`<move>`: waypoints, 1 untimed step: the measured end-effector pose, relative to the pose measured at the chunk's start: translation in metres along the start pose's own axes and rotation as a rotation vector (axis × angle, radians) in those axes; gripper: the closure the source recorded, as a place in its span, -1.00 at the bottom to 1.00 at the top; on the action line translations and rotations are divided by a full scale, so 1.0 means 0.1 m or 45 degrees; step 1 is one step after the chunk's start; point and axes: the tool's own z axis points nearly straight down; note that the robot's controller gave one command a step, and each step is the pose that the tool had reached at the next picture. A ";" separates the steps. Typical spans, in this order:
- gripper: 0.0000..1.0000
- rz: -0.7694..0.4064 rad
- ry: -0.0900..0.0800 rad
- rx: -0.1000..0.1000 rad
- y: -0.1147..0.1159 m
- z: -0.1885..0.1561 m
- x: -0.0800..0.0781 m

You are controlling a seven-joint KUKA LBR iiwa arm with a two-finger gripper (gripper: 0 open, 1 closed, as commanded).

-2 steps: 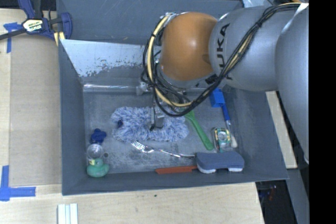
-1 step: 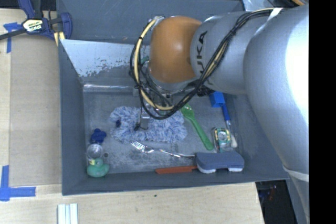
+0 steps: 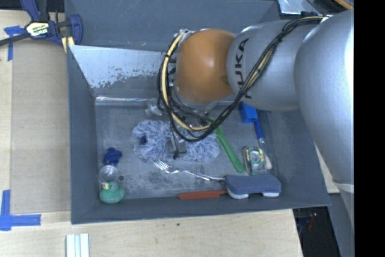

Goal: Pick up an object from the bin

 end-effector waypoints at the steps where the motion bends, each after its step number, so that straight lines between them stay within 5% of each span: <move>1: 1.00 0.410 -0.002 0.003 0.07 -0.03 0.09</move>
Offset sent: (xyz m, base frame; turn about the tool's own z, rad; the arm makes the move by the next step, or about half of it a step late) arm 0.0000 0.0000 0.0000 0.0000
